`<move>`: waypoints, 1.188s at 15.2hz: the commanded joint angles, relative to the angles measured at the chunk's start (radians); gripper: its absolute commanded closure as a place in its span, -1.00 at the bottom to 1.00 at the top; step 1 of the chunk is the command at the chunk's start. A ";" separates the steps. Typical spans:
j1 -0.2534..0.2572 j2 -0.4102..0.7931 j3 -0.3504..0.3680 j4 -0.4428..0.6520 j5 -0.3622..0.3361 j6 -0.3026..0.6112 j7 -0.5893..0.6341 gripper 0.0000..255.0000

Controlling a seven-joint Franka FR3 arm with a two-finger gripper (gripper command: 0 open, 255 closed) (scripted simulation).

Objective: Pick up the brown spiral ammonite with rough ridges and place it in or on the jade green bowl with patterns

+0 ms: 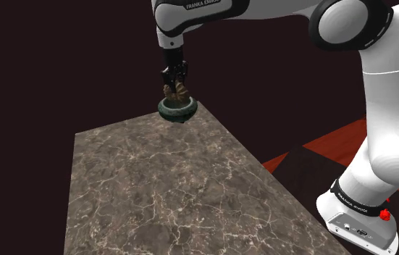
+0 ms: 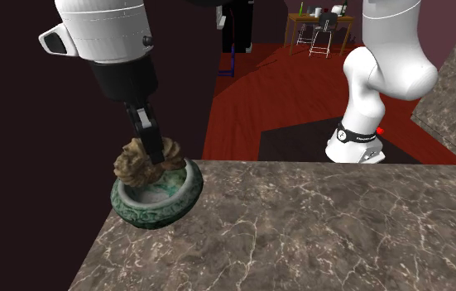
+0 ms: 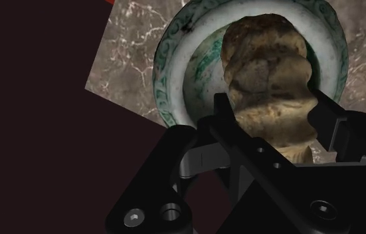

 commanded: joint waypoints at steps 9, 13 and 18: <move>0.001 0.001 0.000 -0.003 0.000 0.005 0.001 -1.00; 0.003 0.004 0.000 0.036 0.000 -0.031 0.000 -1.00; 0.014 0.027 0.001 0.167 -0.003 -0.138 -0.003 -1.00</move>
